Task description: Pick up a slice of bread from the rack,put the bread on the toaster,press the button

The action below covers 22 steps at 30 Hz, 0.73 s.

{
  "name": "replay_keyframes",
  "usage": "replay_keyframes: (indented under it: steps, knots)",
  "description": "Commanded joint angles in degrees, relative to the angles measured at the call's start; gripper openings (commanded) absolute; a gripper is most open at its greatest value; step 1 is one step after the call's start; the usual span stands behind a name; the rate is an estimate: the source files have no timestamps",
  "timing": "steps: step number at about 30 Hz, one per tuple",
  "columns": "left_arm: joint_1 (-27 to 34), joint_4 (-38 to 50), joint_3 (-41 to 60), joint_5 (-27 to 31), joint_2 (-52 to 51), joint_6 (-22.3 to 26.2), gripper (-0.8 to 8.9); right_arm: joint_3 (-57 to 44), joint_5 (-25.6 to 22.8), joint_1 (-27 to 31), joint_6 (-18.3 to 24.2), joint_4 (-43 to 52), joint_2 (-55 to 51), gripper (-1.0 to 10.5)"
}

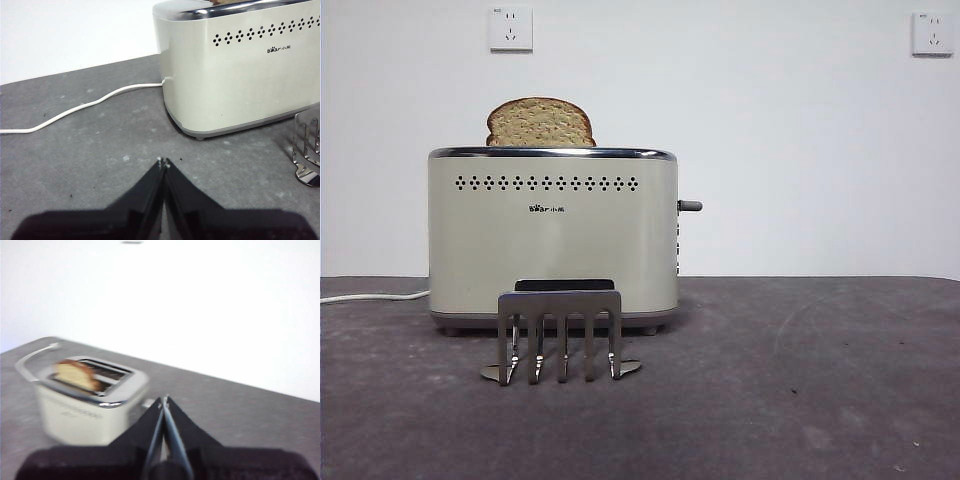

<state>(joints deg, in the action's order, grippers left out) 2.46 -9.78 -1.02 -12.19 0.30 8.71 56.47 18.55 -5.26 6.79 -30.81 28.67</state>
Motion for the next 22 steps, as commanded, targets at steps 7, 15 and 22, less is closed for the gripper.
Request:
replay_keyframes:
  steps: [7,15,22]
  knots:
    - [0.15,0.11,0.83,0.09,-0.17,-0.46,-0.04,-28.52,-5.07,0.07,-5.51,21.84,-12.98,0.0]
    - [0.15,0.11,0.83,0.09,-0.17,-0.46,-0.04,-43.45,-13.97,0.07,-6.51,25.68,-21.49,0.0]
    - [0.15,0.11,0.83,0.09,-0.17,-0.46,-0.04,-52.41,-14.62,0.07,-8.83,26.12,-27.02,0.0]
